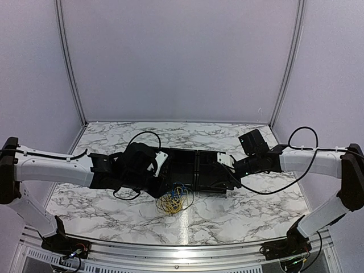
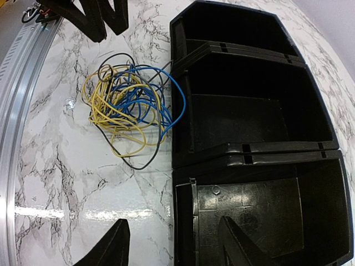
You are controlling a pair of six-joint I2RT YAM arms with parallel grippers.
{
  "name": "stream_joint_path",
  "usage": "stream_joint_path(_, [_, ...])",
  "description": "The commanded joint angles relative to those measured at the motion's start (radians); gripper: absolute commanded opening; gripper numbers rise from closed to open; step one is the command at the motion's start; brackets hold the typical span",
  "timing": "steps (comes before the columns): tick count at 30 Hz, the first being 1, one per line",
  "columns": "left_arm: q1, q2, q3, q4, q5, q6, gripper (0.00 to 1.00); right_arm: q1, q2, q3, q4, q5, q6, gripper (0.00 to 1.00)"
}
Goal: Untangle the cables
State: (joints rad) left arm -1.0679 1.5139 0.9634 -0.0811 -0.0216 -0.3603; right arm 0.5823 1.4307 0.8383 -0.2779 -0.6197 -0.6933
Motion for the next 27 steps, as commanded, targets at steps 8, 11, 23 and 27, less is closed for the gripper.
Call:
stream_joint_path(8, [-0.006,0.092,0.098,-0.116,0.005,-0.069,0.33,0.007,-0.002,0.001,0.007,0.013,-0.026,0.54])
stream_joint_path(11, [-0.006,0.107,0.106,-0.123,0.011,-0.068,0.34,0.007,-0.007,0.0,0.0,0.006,-0.036,0.54])
stream_joint_path(23, [-0.006,0.176,0.156,-0.126,0.018,-0.048,0.31,0.007,-0.013,-0.005,-0.006,0.016,-0.052,0.54])
stream_joint_path(27, [-0.006,0.198,0.172,-0.126,0.018,-0.045,0.24,0.007,-0.013,-0.008,-0.004,0.023,-0.058,0.54])
